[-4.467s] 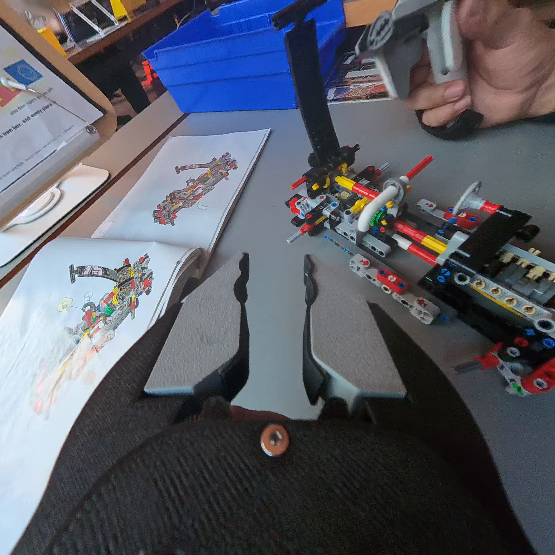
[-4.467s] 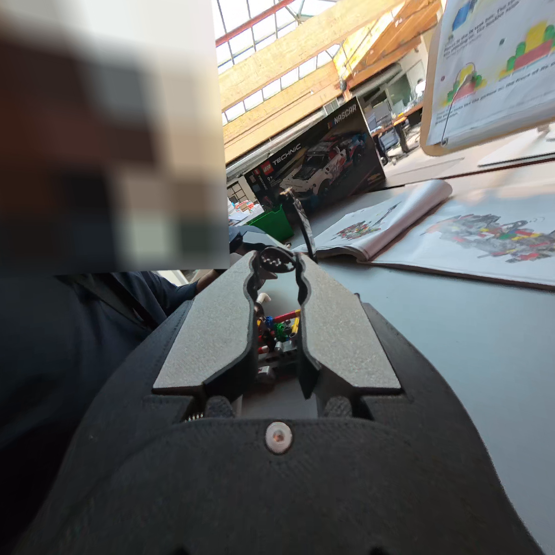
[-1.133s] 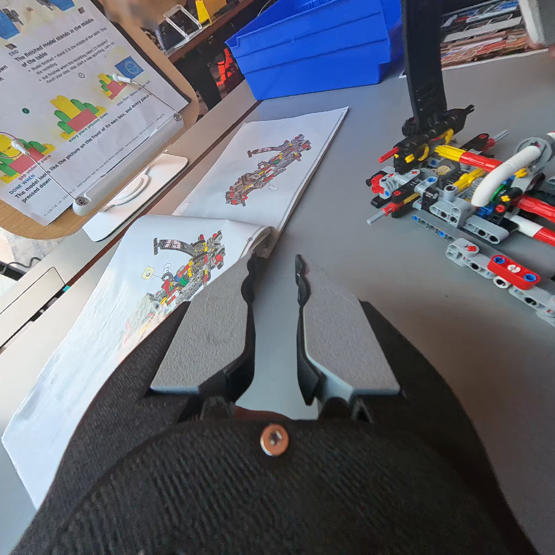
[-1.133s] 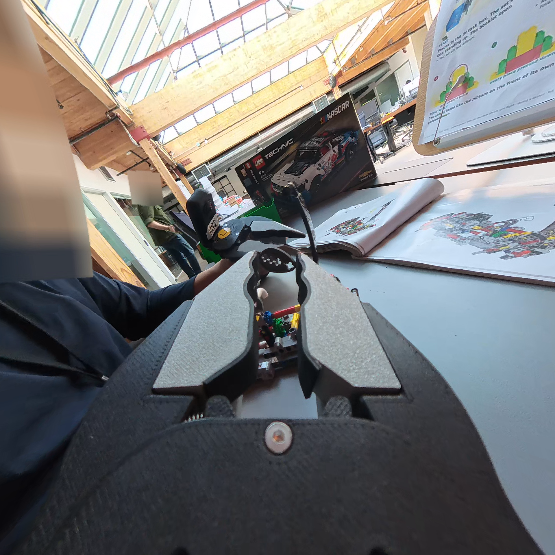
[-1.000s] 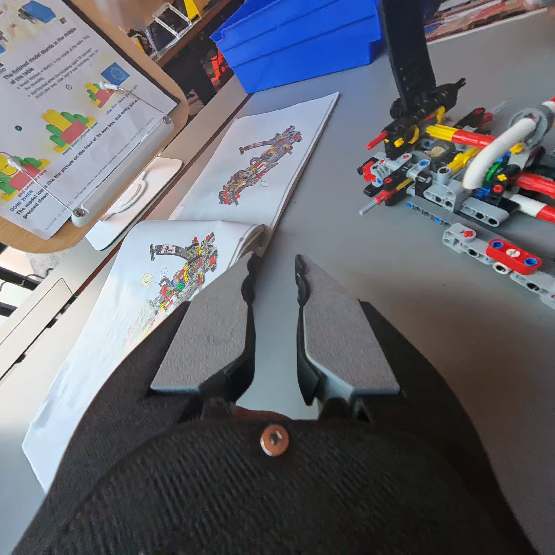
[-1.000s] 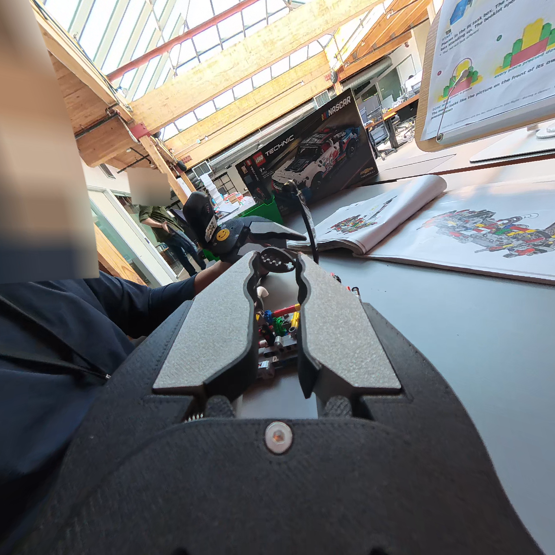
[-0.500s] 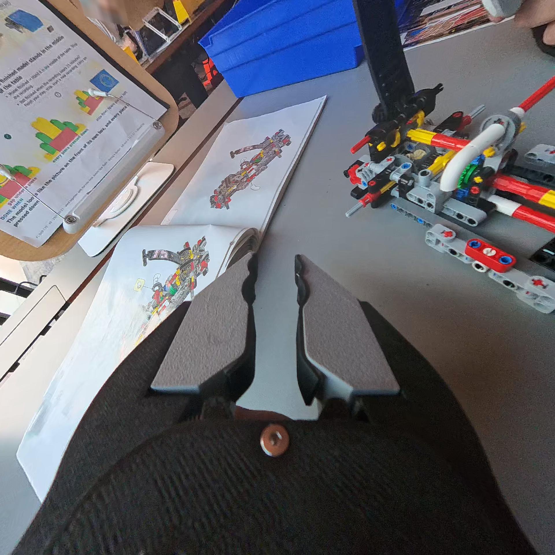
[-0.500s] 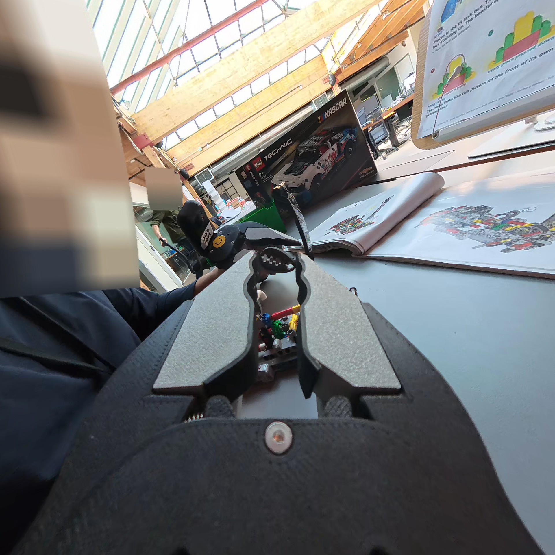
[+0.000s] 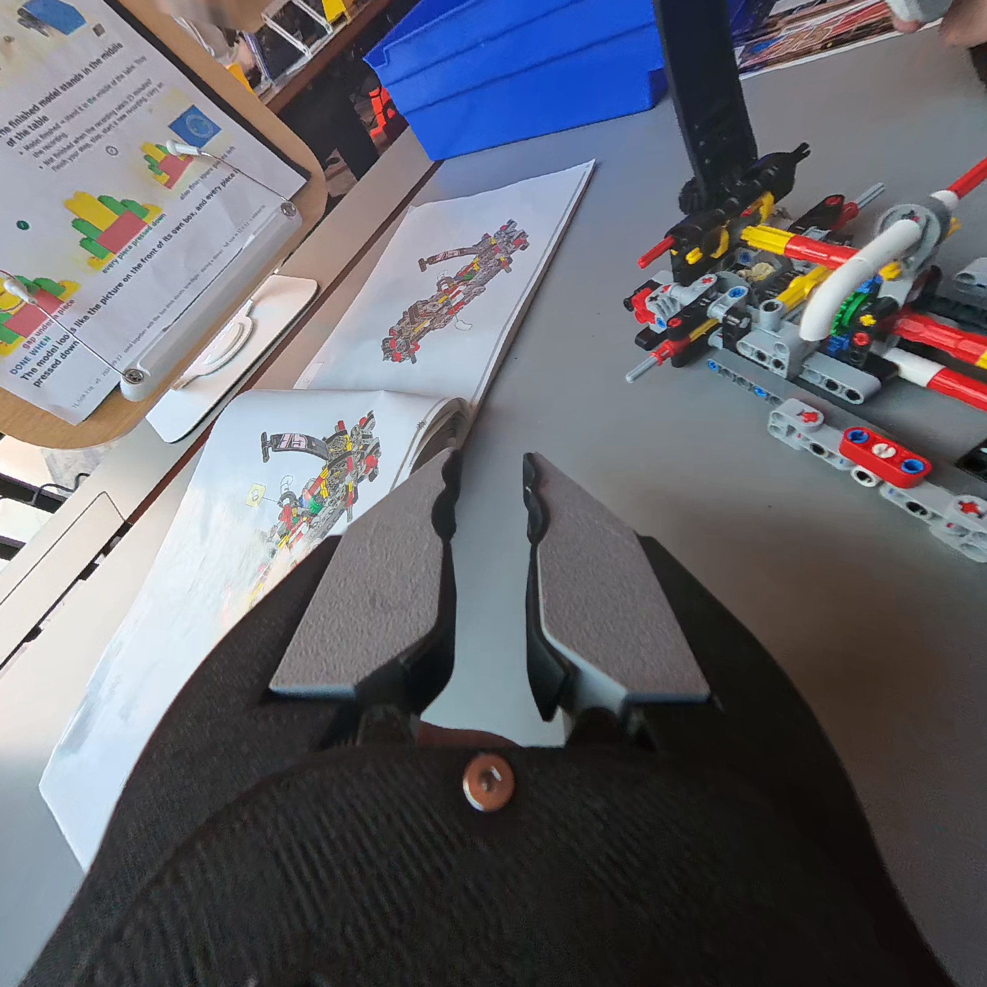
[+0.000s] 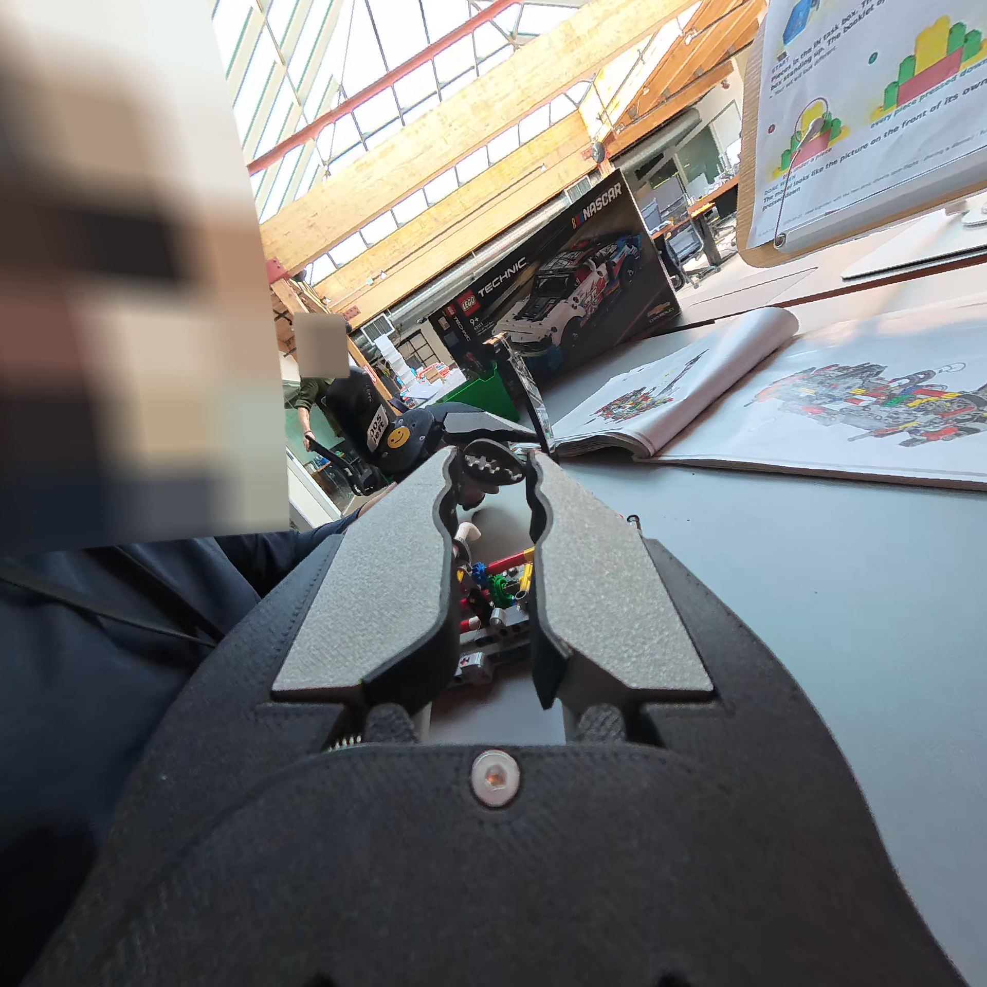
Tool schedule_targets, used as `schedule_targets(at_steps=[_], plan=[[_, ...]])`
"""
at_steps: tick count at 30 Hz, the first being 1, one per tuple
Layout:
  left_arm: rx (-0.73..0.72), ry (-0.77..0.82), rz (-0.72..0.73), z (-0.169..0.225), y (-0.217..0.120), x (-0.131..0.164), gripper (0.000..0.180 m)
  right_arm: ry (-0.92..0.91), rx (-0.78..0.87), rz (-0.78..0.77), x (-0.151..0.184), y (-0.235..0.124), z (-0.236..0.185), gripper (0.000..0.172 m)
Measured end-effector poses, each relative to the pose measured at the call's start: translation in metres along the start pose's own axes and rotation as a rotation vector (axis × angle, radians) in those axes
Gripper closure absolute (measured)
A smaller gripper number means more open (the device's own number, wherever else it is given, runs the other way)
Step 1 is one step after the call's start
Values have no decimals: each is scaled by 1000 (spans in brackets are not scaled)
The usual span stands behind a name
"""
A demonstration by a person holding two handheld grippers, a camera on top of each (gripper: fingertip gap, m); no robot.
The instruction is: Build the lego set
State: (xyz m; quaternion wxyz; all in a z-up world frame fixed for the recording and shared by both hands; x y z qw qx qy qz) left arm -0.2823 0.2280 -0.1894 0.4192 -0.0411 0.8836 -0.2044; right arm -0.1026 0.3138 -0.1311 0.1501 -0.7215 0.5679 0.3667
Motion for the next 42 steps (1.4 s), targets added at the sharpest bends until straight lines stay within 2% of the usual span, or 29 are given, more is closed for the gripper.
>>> schedule_targets(at_steps=[33, 37, 42], plan=[[16, -6, -5, 1, 1, 2, 160, 3, 0, 7, 1, 4, 0, 152], [35, -3, 31, 5, -1, -5, 160, -21, 0, -16, 5, 6, -3, 152], [112, 27, 160, 16, -11, -22, 159, -67, -1, -51, 11, 10, -12, 151]])
Point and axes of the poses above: each gripper's, where its closed fingertips meet, y out along the fingers, x out of its underside, z = x × y across the jaws, the point moved 1 cm from there along -y, back along the fingers, and after that the axes turned 11 degrees about y, right-handed, at the moved point
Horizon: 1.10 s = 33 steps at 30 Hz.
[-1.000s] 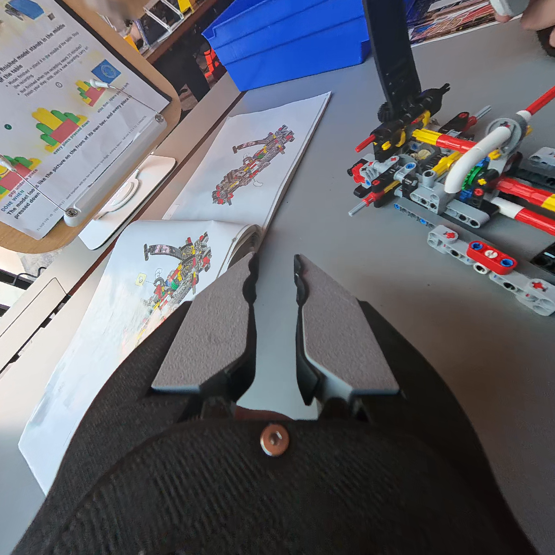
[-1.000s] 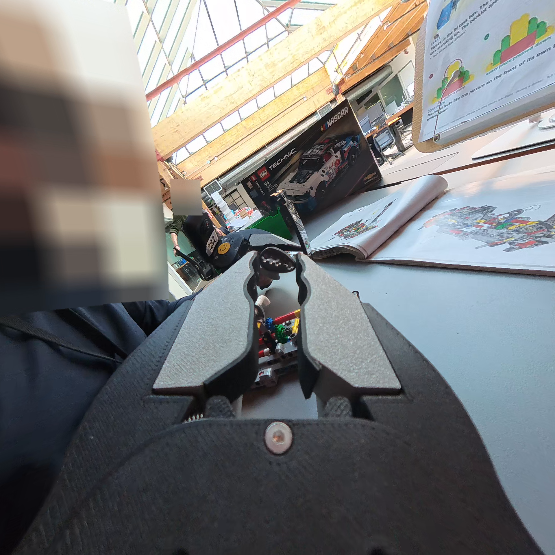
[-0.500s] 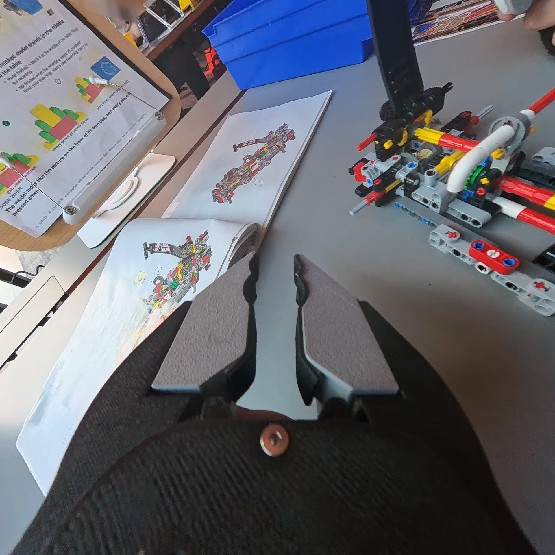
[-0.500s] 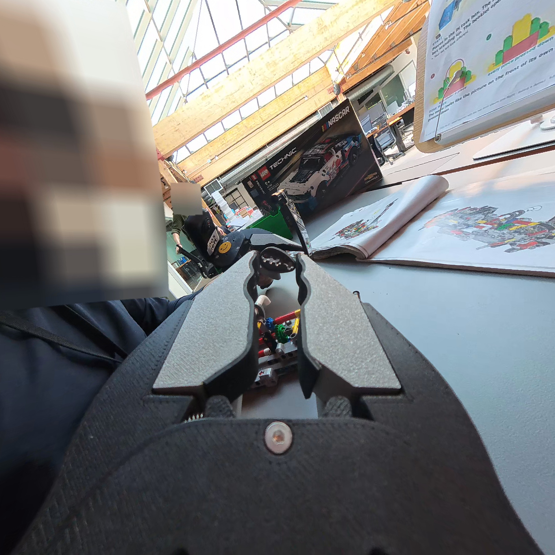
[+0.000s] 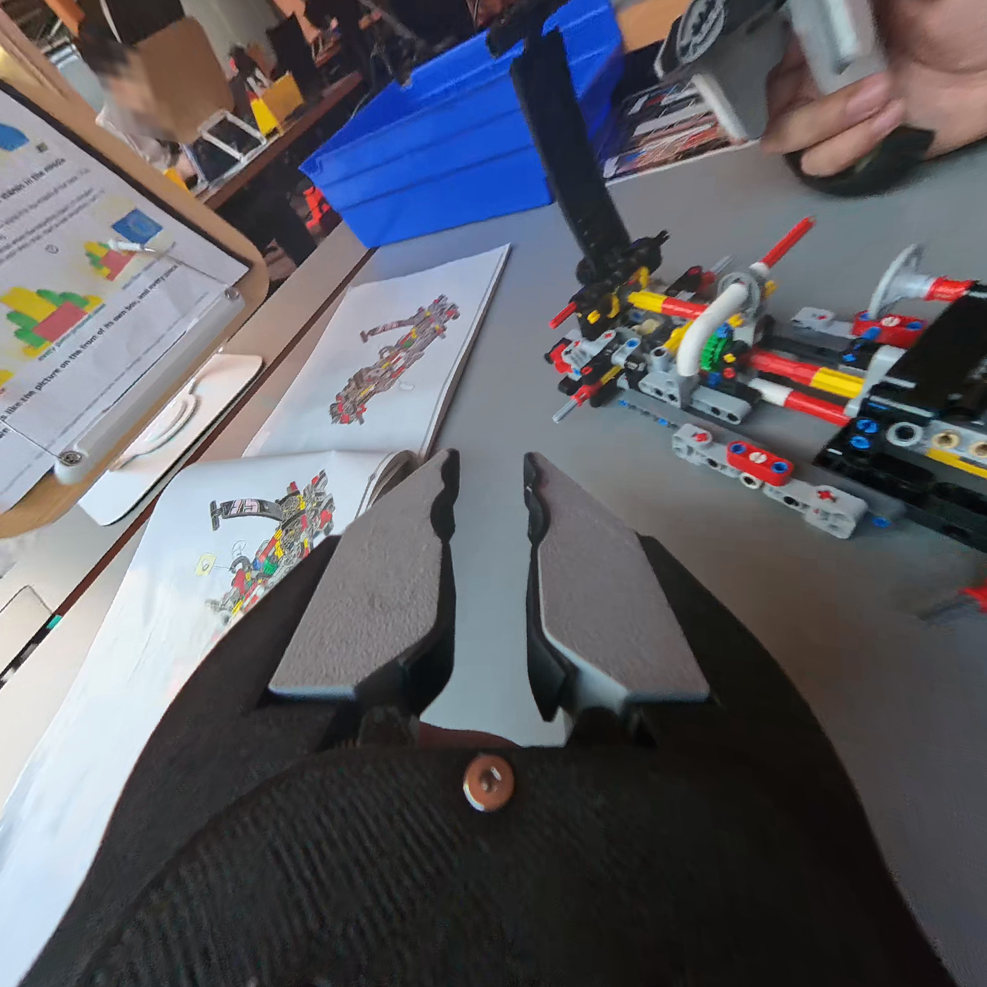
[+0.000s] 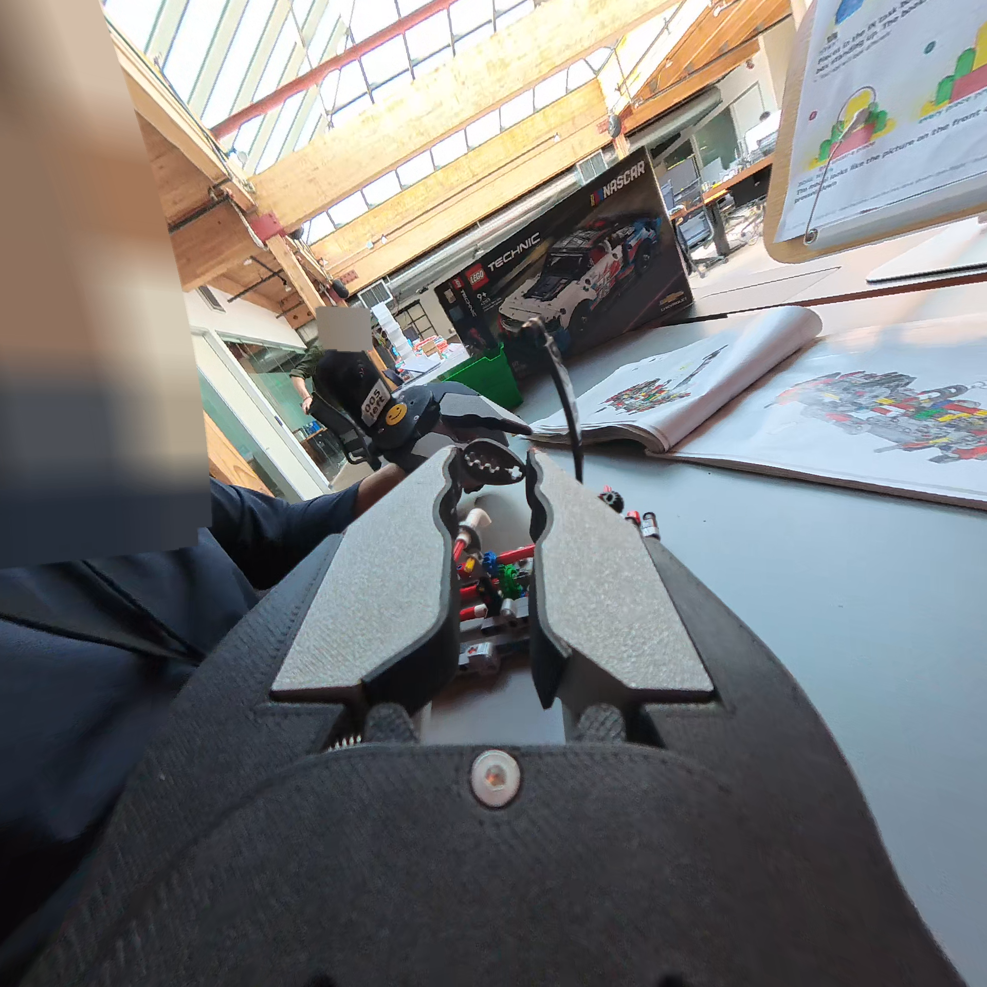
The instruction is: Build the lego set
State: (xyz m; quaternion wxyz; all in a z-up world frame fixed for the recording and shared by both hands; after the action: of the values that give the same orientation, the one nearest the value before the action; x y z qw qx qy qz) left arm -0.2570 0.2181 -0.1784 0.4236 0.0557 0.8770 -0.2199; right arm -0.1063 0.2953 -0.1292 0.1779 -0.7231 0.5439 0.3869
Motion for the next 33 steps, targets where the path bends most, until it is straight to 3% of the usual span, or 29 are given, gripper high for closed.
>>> schedule_targets(at_steps=[6, 12, 23, 30, 33], plan=[[29, -111, 26, -6, -5, 1, 162, 136, -11, -29, 13, 1, -14, 152], [186, -146, 47, 16, -6, -39, 160, 253, -30, -120, 39, -6, -27, 152], [353, 52, -3, 70, 14, -88, 159, 223, -23, -184, 52, -7, -32, 151], [327, 40, 34, 86, 16, -114, 156, 243, -105, -198, 55, 7, -54, 151], [285, 101, -50, 85, 17, -104, 156, 241, -113, -206, 56, 12, -55, 151]])
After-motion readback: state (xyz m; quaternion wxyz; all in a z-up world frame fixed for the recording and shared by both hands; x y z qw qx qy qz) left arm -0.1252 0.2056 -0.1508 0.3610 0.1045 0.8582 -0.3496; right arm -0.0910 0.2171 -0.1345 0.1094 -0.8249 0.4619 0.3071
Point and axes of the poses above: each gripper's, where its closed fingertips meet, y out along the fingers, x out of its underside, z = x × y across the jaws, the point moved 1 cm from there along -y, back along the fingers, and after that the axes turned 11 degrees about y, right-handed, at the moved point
